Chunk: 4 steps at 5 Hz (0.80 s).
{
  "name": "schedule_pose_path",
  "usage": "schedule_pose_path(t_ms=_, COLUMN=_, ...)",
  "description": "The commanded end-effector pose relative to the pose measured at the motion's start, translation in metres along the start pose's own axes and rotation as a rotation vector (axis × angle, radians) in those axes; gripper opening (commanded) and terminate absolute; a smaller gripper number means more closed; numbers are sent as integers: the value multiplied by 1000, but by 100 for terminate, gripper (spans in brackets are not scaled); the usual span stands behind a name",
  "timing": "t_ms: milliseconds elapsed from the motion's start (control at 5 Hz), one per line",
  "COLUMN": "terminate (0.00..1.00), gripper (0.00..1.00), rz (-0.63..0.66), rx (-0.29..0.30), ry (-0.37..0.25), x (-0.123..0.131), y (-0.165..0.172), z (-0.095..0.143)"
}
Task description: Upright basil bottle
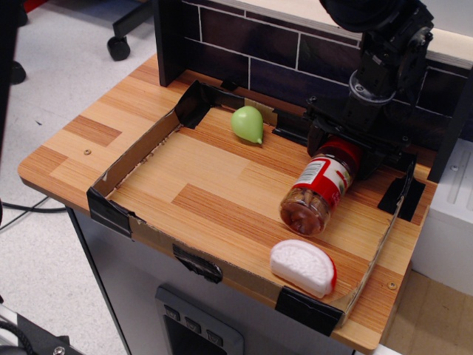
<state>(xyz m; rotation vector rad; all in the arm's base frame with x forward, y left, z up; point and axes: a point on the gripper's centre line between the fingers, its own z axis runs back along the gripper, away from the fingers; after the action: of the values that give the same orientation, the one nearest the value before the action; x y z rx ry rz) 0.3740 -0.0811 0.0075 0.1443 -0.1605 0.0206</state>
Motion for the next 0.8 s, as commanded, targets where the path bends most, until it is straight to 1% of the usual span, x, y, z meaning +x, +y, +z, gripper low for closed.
schedule_pose_path(t_ms=0, terminate=0, gripper=0, rz=32, rx=-67, ry=-148, x=18, y=15, z=73)
schedule_pose_path(t_ms=200, terminate=0, gripper=0, rz=29, rx=-82, ry=-188, x=16, y=20, z=92)
schedule_pose_path(t_ms=400, terminate=0, gripper=0, rz=2, rx=-110, ry=-213, x=9, y=23, z=106)
schedule_pose_path(t_ms=600, terminate=0, gripper=0, rz=-18, rx=-104, ry=-283, x=3, y=25, z=105)
